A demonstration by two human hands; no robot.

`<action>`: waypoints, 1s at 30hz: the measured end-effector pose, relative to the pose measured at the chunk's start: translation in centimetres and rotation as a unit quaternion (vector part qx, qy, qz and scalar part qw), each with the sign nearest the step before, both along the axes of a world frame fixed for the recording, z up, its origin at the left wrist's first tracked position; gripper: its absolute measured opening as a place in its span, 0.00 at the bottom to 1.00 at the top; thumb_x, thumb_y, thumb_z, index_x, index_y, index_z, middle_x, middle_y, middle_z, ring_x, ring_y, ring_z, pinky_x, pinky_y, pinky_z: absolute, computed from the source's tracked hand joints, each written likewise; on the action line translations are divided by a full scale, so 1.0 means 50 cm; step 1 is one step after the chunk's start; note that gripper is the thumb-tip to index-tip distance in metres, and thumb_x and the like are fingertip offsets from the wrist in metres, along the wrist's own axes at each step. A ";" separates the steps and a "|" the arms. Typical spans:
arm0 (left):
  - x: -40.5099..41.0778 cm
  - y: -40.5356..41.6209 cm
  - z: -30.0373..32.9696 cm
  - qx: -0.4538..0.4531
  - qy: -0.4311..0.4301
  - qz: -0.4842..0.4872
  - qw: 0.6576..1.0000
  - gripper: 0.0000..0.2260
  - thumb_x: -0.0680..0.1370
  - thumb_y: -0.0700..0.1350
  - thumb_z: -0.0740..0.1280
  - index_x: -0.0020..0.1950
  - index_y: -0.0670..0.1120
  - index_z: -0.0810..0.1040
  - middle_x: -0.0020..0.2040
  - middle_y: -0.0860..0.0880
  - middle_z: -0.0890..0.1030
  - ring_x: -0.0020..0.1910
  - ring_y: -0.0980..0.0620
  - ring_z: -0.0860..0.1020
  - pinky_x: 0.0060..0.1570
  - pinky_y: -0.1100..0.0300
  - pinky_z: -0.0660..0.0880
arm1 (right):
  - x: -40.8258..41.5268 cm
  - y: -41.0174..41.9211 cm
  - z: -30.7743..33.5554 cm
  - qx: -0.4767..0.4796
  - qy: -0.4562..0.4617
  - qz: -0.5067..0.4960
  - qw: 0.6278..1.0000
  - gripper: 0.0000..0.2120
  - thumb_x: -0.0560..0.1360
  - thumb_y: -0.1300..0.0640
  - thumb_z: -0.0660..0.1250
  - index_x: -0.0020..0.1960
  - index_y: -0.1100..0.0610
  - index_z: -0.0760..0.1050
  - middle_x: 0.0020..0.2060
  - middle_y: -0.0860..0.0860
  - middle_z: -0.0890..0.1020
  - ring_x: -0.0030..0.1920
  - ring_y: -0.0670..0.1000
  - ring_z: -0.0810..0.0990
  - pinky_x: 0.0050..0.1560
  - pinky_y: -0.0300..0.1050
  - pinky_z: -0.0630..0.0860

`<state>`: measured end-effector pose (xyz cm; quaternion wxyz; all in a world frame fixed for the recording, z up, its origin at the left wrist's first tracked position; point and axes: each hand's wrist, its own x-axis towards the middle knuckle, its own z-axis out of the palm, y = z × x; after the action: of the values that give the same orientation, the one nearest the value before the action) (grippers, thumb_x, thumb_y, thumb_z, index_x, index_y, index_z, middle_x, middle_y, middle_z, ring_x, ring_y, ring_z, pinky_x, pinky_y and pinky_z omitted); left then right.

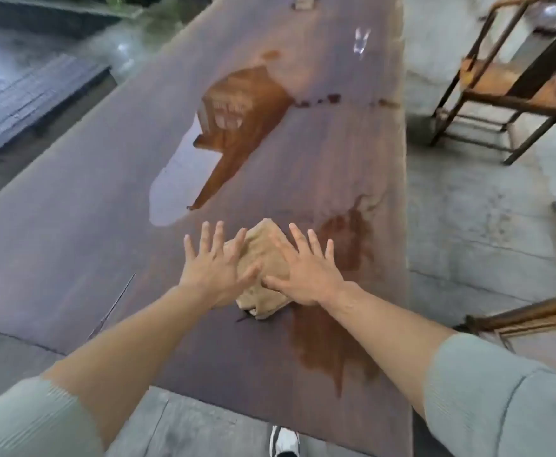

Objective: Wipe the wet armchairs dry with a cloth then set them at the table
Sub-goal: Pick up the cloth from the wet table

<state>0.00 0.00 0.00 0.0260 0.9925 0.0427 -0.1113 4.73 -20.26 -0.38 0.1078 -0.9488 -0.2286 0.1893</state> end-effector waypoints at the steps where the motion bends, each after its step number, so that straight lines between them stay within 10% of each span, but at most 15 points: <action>1: 0.006 0.012 -0.027 0.003 0.024 0.003 1.000 0.33 0.78 0.67 0.43 0.80 0.57 0.38 0.81 0.42 0.41 0.78 0.37 0.36 0.73 0.31 0.39 | 0.012 0.020 -0.022 -0.005 0.008 0.013 1.000 0.44 0.75 0.24 0.54 0.82 0.39 0.39 0.82 0.48 0.38 0.81 0.62 0.38 0.76 0.72 0.37; 8: 0.029 0.073 -0.187 -0.047 0.011 0.017 0.999 0.27 0.82 0.56 0.47 0.78 0.64 0.38 0.81 0.42 0.46 0.79 0.38 0.42 0.74 0.34 0.47 | 0.081 0.141 -0.136 -0.007 -0.020 -0.170 0.985 0.33 0.81 0.41 0.59 0.80 0.53 0.53 0.77 0.62 0.59 0.72 0.66 0.62 0.69 0.63 0.62; 13: 0.045 0.054 -0.196 -0.104 0.001 0.055 0.993 0.27 0.79 0.51 0.58 0.77 0.56 0.54 0.79 0.38 0.53 0.79 0.38 0.46 0.75 0.37 0.50 | 0.104 0.152 -0.150 0.034 0.000 -0.216 0.976 0.39 0.81 0.45 0.65 0.81 0.58 0.48 0.70 0.62 0.68 0.66 0.64 0.71 0.60 0.57 0.72; 17: 0.071 0.025 -0.168 -0.124 -0.010 0.067 0.990 0.28 0.76 0.44 0.61 0.75 0.46 0.58 0.78 0.33 0.54 0.78 0.34 0.46 0.76 0.41 0.48 | 0.124 0.129 -0.135 0.090 0.078 -0.240 0.963 0.28 0.79 0.45 0.69 0.70 0.60 0.64 0.63 0.59 0.77 0.61 0.63 0.79 0.51 0.52 0.73; 30: 0.107 -0.411 0.059 -0.153 -0.070 -0.100 0.981 0.35 0.75 0.47 0.68 0.78 0.45 0.57 0.79 0.38 0.55 0.79 0.37 0.50 0.75 0.40 0.52 | -0.047 -0.411 0.173 0.231 -0.017 -0.223 0.947 0.24 0.79 0.49 0.67 0.72 0.49 0.63 0.66 0.54 0.77 0.63 0.58 0.76 0.60 0.56 0.73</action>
<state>5.37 -20.56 2.94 0.1690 0.9815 -0.0763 -0.0484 2.38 -40.81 8.26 0.3592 -0.9279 -0.0509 0.0860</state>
